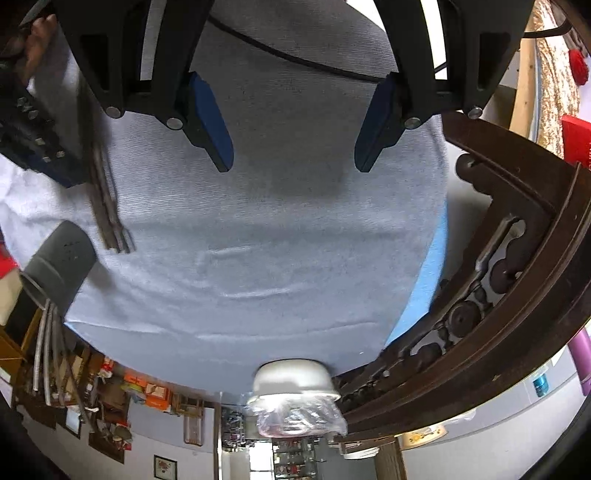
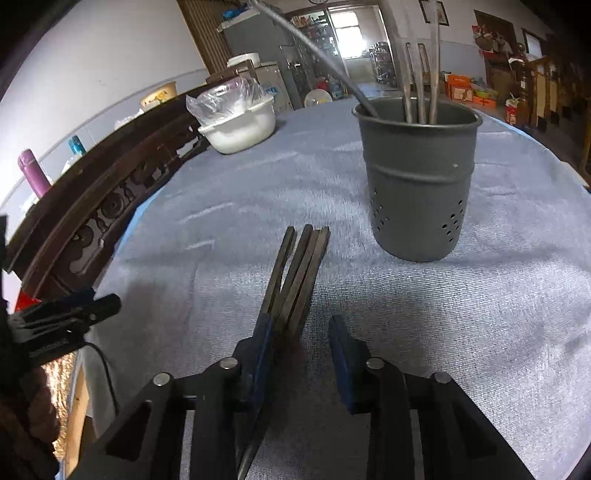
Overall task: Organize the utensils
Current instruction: 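Lower both open grippers onto the dark chopstick bundle beside the cup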
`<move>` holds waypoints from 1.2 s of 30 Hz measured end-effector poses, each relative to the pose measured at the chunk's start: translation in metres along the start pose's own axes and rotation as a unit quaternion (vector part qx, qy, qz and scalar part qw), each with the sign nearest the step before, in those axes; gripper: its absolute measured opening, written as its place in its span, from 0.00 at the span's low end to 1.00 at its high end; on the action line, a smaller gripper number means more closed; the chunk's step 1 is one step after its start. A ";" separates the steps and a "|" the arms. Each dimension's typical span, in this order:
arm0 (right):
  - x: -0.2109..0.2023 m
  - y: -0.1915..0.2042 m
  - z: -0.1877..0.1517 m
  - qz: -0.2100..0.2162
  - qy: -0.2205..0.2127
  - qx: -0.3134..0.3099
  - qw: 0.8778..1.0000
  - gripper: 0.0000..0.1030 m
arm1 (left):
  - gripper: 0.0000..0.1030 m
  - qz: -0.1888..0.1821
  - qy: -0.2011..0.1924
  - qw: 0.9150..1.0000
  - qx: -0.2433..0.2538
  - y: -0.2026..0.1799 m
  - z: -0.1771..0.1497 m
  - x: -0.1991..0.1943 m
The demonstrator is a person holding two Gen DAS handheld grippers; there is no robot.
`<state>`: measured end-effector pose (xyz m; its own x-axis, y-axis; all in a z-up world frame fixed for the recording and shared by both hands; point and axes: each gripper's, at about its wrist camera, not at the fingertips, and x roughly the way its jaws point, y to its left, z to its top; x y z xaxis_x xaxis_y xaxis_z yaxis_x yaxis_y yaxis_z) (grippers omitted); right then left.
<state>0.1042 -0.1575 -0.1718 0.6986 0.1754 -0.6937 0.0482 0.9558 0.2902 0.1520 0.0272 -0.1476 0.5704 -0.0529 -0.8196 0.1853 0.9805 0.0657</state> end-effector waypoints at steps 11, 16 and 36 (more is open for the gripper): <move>-0.008 -0.023 0.001 0.013 -0.005 0.020 1.000 0.29 | 0.67 -0.063 0.036 0.997 0.035 -0.047 0.009 0.009; -0.018 -0.039 0.006 0.025 -0.020 0.050 0.998 0.29 | 0.67 -0.100 0.076 0.991 0.036 -0.069 0.018 0.024; -0.020 -0.065 -0.003 0.049 -0.029 0.099 0.993 0.29 | 0.67 -0.141 0.115 0.983 0.028 -0.114 0.031 0.054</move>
<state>0.0852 -0.2223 -0.1791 0.7471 0.2453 -0.6177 0.1139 0.8684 0.4826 0.1863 -0.0929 -0.1822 0.2956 -0.2703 -0.9163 0.3579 0.9206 -0.1561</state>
